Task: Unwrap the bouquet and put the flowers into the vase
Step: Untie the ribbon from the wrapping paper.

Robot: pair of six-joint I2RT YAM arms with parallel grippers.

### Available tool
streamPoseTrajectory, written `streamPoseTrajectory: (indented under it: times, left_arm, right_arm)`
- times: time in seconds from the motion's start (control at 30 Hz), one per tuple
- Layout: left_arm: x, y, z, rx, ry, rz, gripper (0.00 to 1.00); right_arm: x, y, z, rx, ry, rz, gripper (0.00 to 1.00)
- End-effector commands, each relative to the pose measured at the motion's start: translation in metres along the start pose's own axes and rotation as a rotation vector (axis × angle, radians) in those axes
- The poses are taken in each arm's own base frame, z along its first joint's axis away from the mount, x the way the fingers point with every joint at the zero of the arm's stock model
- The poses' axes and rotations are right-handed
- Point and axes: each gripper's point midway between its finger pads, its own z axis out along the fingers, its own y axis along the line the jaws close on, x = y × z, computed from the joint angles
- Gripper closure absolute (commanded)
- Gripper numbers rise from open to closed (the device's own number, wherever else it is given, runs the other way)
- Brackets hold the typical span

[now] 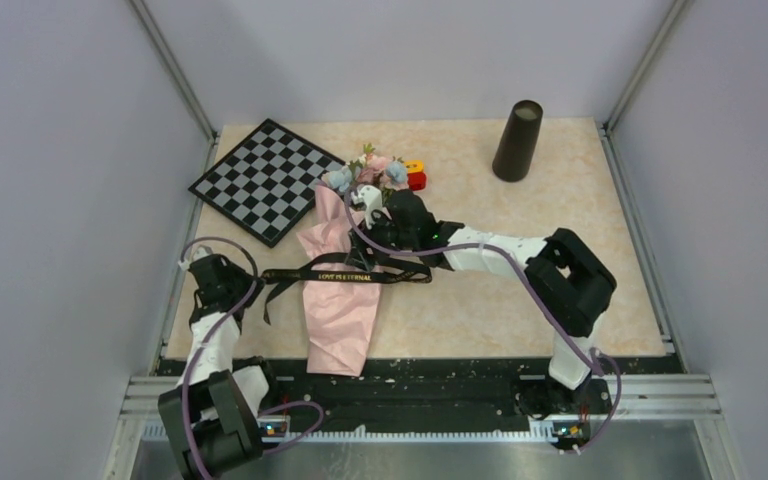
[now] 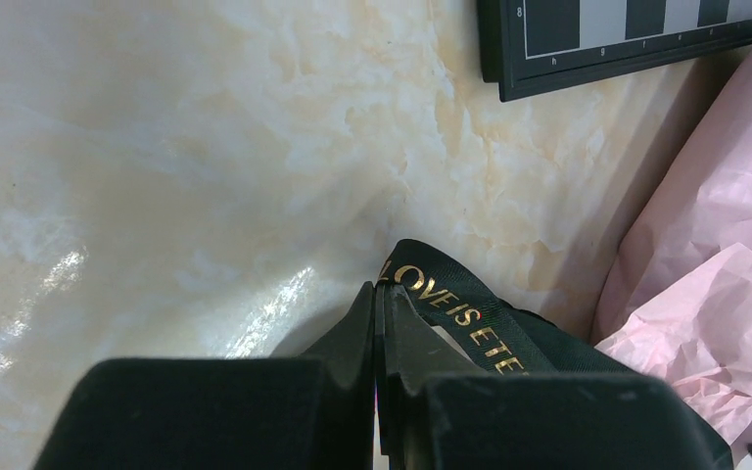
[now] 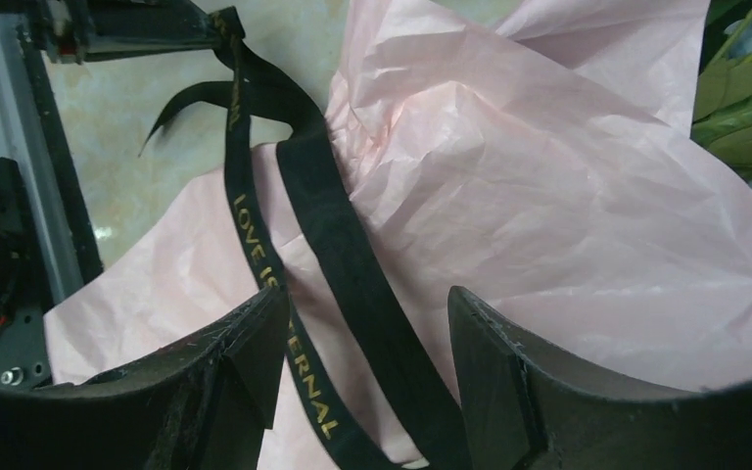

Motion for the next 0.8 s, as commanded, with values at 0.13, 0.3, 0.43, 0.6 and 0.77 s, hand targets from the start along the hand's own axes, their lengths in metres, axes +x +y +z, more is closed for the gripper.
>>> streamPoseTrajectory:
  times: [0.13, 0.3, 0.43, 0.6, 0.77]
  left_arm:
    - [-0.025, -0.007, -0.009, 0.01, -0.101, 0.05, 1.0]
    - [-0.031, -0.004, -0.015, -0.014, -0.133, 0.088, 1.0]
    - [-0.034, -0.007, -0.017, -0.005, -0.143, 0.108, 1.0]
    - [-0.036, -0.011, -0.02, 0.005, -0.139, 0.131, 0.84]
    - [-0.037, -0.015, -0.025, 0.004, -0.138, 0.153, 0.39]
  right_arm:
    - [0.004, -0.001, 0.028, 0.009, 0.045, -0.118, 0.38]
    - [0.005, -0.003, 0.033, 0.047, 0.047, -0.131, 0.5]
    - [-0.006, -0.002, 0.02, 0.082, -0.007, -0.118, 0.77]
    - [-0.028, 0.001, -0.009, 0.133, -0.104, -0.093, 1.0]
    - [-0.04, -0.007, -0.041, 0.237, -0.166, -0.044, 1.0]
